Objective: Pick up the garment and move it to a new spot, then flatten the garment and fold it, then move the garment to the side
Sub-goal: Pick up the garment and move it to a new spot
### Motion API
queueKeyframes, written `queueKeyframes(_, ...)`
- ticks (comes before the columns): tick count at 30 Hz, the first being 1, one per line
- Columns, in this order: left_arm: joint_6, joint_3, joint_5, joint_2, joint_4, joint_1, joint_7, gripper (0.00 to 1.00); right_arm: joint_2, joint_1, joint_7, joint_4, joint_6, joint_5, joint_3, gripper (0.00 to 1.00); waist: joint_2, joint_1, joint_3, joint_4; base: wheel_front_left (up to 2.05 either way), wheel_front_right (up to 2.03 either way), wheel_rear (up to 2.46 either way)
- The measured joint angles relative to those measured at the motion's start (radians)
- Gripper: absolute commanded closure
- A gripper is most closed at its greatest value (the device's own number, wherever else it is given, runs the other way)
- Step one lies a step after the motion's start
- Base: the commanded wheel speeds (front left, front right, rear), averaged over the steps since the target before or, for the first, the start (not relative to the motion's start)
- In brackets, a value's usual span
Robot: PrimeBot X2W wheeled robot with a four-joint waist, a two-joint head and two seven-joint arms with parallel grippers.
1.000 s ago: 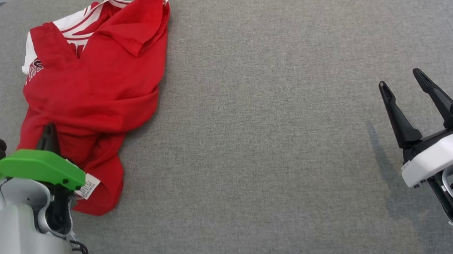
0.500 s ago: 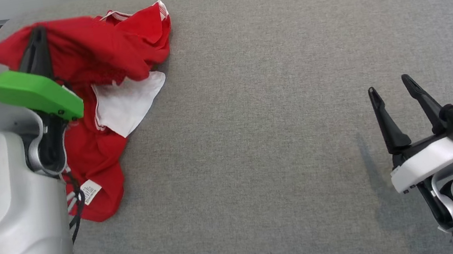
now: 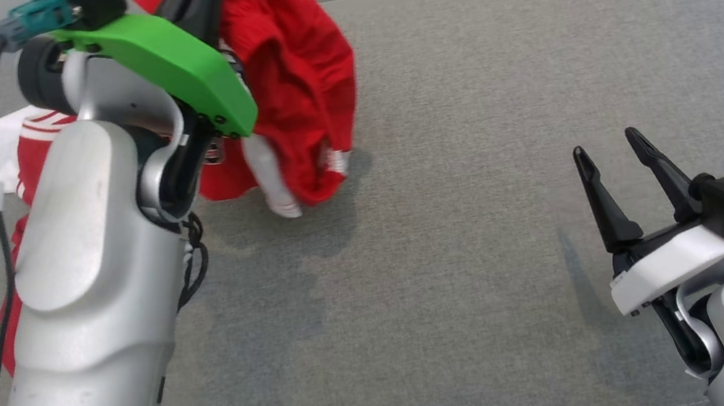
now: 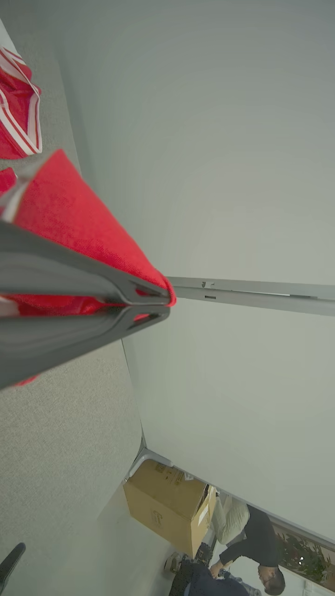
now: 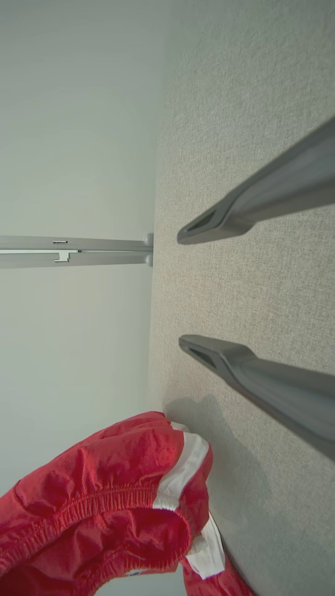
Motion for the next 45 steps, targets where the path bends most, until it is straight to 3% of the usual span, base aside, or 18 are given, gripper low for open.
queueKeyframes(3, 0.000, -0.080, -0.063, 0.000, -0.039, 0.000, 0.025, 1.00, 0.001, 0.008, 0.000, 0.000, -0.001, 0.003, -0.004, 0.00, 0.0000, 0.0001, -0.004, -0.036, 0.00, 0.00, 0.00)
queueKeyframes(8, 0.000, -0.241, -0.266, 0.002, -0.149, 0.006, 0.050, 1.00, 0.003, 0.022, 0.000, 0.002, -0.009, 0.009, -0.005, 0.00, 0.0000, 0.0000, -0.012, -0.100, 0.00, 0.00, 0.00)
queueKeyframes(17, 0.001, -0.349, -0.434, 0.009, -0.247, 0.046, 0.053, 1.00, 0.006, 0.022, 0.000, 0.006, -0.008, 0.010, 0.003, 0.00, 0.0000, 0.0000, -0.022, -0.216, 0.00, 0.00, 0.00)
queueKeyframes(20, 0.026, -0.371, -0.429, 0.005, -0.228, 0.045, 0.052, 1.00, 0.006, 0.023, 0.000, 0.005, -0.008, 0.010, -0.003, 0.00, 0.0000, 0.0000, -0.022, -0.245, 0.00, 0.00, 0.00)
queueKeyframes(25, 0.075, -0.386, -0.260, 0.011, -0.068, 0.063, 0.074, 1.00, 0.007, 0.040, 0.000, 0.000, -0.009, 0.014, -0.024, 0.00, 0.0000, 0.0000, -0.015, -0.264, 0.00, 0.00, 0.00)
queueKeyframes(30, 0.110, -0.400, -0.201, 0.082, 0.036, 0.104, 0.091, 1.00, 0.007, 0.066, 0.000, -0.001, -0.010, 0.017, -0.048, 0.00, 0.0000, 0.0000, -0.013, -0.245, 0.00, 0.00, 0.00)
queueKeyframes(38, 0.171, -0.362, -0.168, 0.133, 0.144, 0.109, 0.053, 1.00, 0.008, 0.070, 0.000, -0.005, -0.009, 0.011, -0.043, 0.00, 0.0000, 0.0000, -0.007, -0.202, 0.00, 0.00, 0.00)
queueKeyframes(40, 0.179, -0.351, -0.168, 0.130, 0.163, 0.118, 0.033, 0.61, 0.008, 0.070, 0.000, -0.006, -0.009, 0.009, -0.038, 0.00, 0.0000, 0.0000, -0.005, -0.188, 0.00, 0.00, 0.00)
queueKeyframes(42, 0.179, -0.351, -0.168, 0.122, 0.174, 0.130, 0.020, 0.00, 0.008, 0.070, 0.000, -0.006, -0.009, 0.008, -0.036, 0.00, 0.0000, 0.0000, -0.004, -0.175, 0.00, 0.00, 0.00)
queueKeyframes(45, 0.179, -0.350, -0.168, 0.100, 0.175, 0.132, -0.009, 0.00, 0.008, 0.070, 0.000, -0.007, -0.009, 0.004, -0.037, 0.00, 0.0000, 0.0000, -0.003, -0.153, 0.00, 0.00, 0.00)
